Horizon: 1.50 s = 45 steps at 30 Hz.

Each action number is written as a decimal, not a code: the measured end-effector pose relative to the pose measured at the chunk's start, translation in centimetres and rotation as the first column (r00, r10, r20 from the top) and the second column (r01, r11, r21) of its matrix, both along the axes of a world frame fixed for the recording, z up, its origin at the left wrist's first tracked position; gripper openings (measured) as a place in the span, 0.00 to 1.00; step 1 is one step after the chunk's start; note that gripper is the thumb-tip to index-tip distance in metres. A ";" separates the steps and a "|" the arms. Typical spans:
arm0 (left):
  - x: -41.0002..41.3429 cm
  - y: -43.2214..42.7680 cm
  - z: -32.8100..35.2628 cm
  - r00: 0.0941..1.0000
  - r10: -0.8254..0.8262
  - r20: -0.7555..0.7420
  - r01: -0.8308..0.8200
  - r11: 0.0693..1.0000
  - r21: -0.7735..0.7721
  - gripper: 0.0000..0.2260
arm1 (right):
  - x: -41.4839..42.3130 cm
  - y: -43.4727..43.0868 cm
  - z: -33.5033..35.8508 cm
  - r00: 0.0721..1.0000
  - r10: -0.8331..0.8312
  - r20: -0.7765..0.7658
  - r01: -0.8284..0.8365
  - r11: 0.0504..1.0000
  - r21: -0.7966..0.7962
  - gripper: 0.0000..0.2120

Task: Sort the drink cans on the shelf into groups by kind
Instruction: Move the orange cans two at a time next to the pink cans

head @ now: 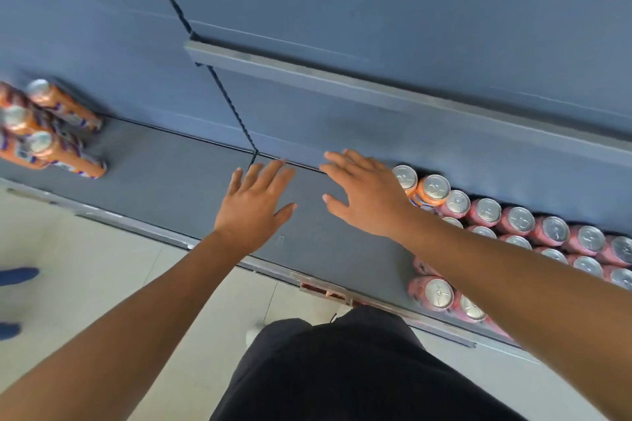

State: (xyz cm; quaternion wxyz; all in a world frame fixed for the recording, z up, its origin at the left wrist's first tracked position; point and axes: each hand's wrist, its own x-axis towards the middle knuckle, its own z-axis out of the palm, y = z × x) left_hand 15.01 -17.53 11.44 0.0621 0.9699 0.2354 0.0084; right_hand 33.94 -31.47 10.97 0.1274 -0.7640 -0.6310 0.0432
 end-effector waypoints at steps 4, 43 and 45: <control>-6.3 2.7 0.6 0.996 0.085 -0.006 -0.085 0.996 0.039 0.25 | -4.9 4.3 1.3 0.998 0.063 0.010 -0.063 0.998 -0.002 0.22; -48.6 36.1 1.7 0.743 0.661 -0.108 -0.663 0.748 0.016 0.30 | -42.6 51.3 0.3 0.938 0.281 -0.204 -0.292 0.956 -0.024 0.22; -48.2 39.0 2.0 0.765 0.637 -0.096 -0.640 0.769 0.008 0.29 | -42.2 53.3 0.0 0.942 0.259 -0.216 -0.272 0.962 -0.035 0.21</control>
